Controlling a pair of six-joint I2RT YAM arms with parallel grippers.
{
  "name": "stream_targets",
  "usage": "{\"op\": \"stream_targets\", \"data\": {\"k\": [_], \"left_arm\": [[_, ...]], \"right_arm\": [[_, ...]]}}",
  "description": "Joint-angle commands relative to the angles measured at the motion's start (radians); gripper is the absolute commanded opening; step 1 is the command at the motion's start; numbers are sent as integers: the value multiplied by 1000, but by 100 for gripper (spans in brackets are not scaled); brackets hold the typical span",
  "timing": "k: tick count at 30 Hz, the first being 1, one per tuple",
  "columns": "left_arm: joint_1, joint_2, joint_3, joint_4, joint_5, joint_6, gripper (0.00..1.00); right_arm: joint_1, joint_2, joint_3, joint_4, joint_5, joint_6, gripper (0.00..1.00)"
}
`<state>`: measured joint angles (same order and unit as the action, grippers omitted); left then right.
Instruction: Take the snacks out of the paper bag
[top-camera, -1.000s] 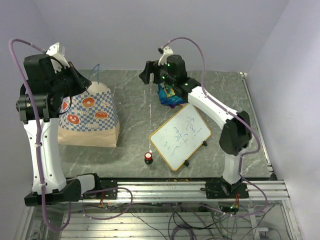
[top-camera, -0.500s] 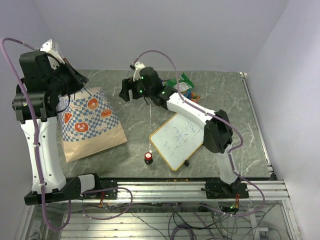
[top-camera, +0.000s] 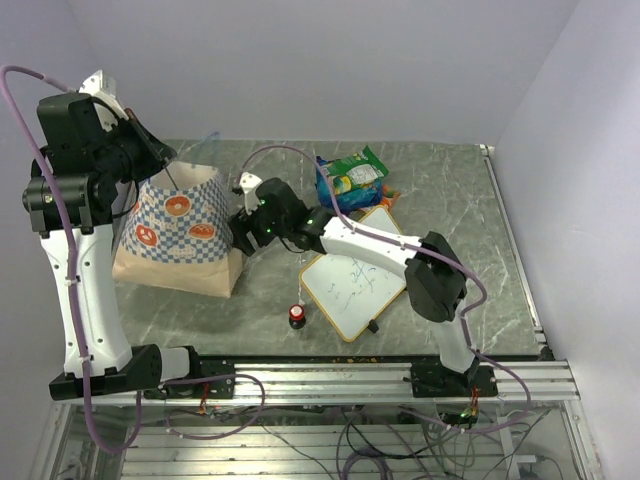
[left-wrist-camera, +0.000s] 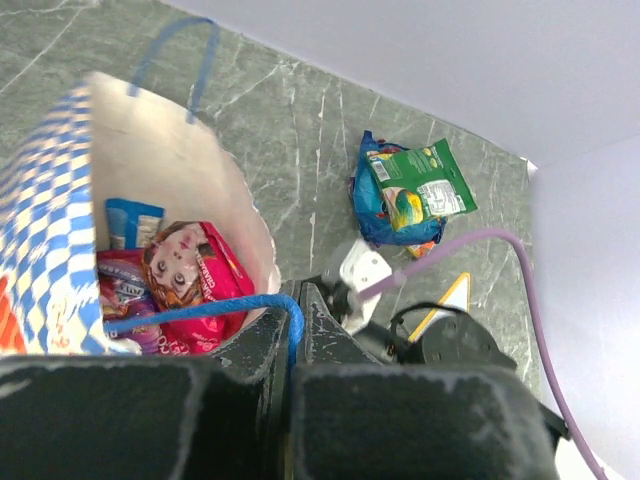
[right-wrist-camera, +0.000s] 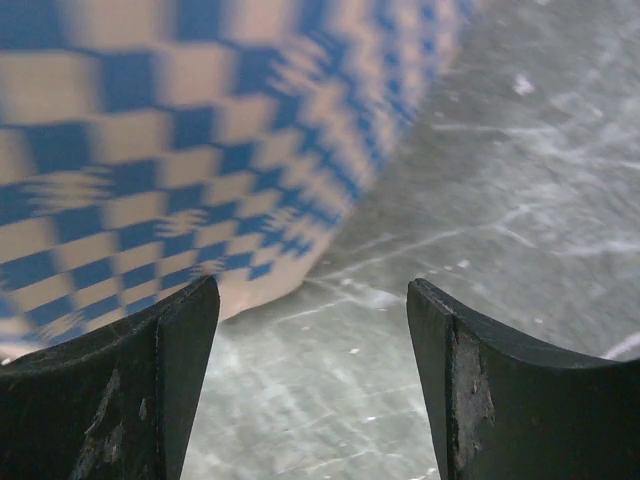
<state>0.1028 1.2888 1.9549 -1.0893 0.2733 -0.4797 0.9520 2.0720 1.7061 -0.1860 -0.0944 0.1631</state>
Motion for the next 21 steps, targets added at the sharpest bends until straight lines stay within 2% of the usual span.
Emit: {"op": "stream_targets", "data": {"k": [1, 6, 10, 12, 16, 21], "left_arm": [[-6, 0, 46, 111, 30, -23, 7], [-5, 30, 76, 121, 32, -30, 7], [-4, 54, 128, 57, -32, 21, 7], [-5, 47, 111, 33, -62, 49, 7], [-5, -11, 9, 15, -110, 63, 7], [-5, -83, -131, 63, -44, 6, 7]], "right_arm": [[85, -78, 16, 71, -57, -27, 76], [197, -90, 97, 91, -122, 5, 76], [239, -217, 0, 189, -177, 3, 80], [214, -296, -70, 204, -101, 8, 83], [92, -405, -141, 129, 13, 35, 84], [-53, -434, -199, 67, 50, 45, 85]]}}
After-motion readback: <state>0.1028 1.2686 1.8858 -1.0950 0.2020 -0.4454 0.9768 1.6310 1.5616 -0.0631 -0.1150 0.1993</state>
